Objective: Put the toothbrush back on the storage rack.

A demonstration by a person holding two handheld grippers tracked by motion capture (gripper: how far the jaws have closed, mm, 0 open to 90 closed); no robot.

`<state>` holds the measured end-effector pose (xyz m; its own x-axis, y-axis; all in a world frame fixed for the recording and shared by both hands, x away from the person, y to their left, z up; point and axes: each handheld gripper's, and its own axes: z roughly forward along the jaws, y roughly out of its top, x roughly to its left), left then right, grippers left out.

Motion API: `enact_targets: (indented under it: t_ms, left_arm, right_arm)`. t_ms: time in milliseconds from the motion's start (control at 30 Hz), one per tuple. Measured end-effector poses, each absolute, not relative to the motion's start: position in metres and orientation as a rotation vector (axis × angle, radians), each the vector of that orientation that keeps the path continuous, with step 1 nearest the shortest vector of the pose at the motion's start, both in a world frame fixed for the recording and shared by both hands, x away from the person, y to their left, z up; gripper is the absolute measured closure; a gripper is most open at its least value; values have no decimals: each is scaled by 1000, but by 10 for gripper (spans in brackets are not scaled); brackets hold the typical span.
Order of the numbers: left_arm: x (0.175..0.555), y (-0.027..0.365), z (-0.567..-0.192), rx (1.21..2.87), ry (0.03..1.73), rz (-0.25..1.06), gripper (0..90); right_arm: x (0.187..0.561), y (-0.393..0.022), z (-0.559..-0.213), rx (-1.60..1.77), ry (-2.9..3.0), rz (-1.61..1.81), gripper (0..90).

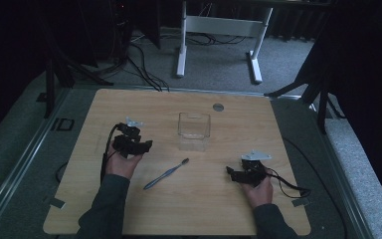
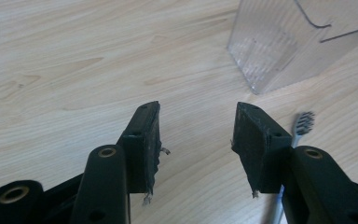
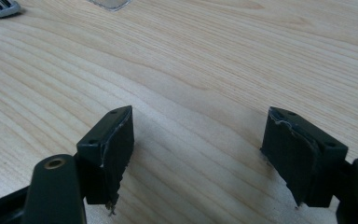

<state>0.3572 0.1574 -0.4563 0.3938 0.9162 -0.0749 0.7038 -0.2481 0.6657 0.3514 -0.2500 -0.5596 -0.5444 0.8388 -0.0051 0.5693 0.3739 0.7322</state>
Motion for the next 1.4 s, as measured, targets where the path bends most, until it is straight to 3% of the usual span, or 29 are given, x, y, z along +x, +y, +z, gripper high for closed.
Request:
enact_targets:
  t_ms: [1267, 1400]
  left_arm:
    - [366, 130, -421, 2299, 1275, 309, 542]
    - [366, 124, -421, 2340, 1207, 303, 546]
  right_arm:
    - [352, -249, -560, 1236, 2254, 982, 251]
    - [353, -249, -560, 1235, 2254, 982, 251]
